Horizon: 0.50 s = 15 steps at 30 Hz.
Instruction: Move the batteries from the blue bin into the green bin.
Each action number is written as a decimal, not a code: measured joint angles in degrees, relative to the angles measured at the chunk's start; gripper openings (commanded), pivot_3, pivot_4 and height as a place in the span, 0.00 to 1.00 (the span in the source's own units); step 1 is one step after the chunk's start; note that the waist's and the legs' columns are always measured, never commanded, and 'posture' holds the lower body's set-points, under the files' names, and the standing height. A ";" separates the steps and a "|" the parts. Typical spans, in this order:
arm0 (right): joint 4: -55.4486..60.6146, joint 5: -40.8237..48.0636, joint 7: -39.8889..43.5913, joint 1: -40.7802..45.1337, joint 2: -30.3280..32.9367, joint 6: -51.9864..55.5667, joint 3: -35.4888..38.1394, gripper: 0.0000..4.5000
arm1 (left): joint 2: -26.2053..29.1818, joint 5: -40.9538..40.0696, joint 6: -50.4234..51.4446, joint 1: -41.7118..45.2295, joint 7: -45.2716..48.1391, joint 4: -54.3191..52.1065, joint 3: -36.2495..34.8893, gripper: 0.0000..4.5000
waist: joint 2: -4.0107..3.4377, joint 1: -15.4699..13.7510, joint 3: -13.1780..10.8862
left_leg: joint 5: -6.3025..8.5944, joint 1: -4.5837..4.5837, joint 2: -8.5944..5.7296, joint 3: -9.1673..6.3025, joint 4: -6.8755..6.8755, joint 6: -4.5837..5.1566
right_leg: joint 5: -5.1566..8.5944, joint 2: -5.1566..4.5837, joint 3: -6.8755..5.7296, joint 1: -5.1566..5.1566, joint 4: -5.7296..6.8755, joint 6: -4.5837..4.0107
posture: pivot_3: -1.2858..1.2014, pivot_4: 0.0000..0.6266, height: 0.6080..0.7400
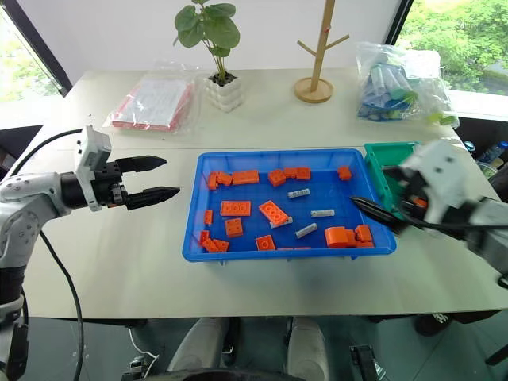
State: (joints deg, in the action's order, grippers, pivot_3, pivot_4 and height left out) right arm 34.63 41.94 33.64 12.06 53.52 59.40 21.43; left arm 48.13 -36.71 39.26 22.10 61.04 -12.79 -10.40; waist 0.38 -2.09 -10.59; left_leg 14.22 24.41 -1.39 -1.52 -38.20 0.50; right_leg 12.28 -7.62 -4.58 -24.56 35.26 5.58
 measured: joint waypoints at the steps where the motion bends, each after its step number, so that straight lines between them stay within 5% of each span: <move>1: -0.14 0.59 -2.20 4.46 -2.61 2.62 -4.09 0.99 | 0.25 -0.74 0.80 0.05 0.12 -1.16 0.04 1.00 | 0.04 0.01 -0.04 | 0.00 0.02 0.00 0.00 0.00 0.00 | -0.01 0.00 0.00 -0.02 0.00 -0.02 | 0.52 0.24 0.64; 10: -8.25 -0.07 -16.11 21.85 -23.36 19.80 -22.36 0.99 | 0.57 -5.66 4.37 -0.65 -1.57 -8.35 0.11 1.00 | 0.12 -0.04 -0.20 | -0.02 0.08 -0.10 0.01 -0.01 0.01 | -0.05 0.00 0.00 -0.06 0.04 0.00 | 0.52 0.24 0.64; 15: -13.89 -3.12 -17.94 23.53 -25.49 23.05 -26.36 0.99 | 0.64 -6.40 4.47 -1.67 -2.73 -9.40 0.05 1.00 | 0.11 0.13 -0.20 | -0.03 0.03 -0.10 0.01 -0.03 0.01 | -0.13 0.06 0.00 -0.08 0.21 0.14 | 0.52 0.24 0.64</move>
State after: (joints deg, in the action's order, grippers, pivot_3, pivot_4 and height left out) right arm 20.74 38.82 15.69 35.58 28.03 82.45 -4.92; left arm 48.78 -43.11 43.72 20.42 58.32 -22.19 -10.35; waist 0.49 -1.96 -10.79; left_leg 14.19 24.43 -1.49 -1.51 -38.23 0.51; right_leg 12.16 -7.56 -4.58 -24.64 35.46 5.72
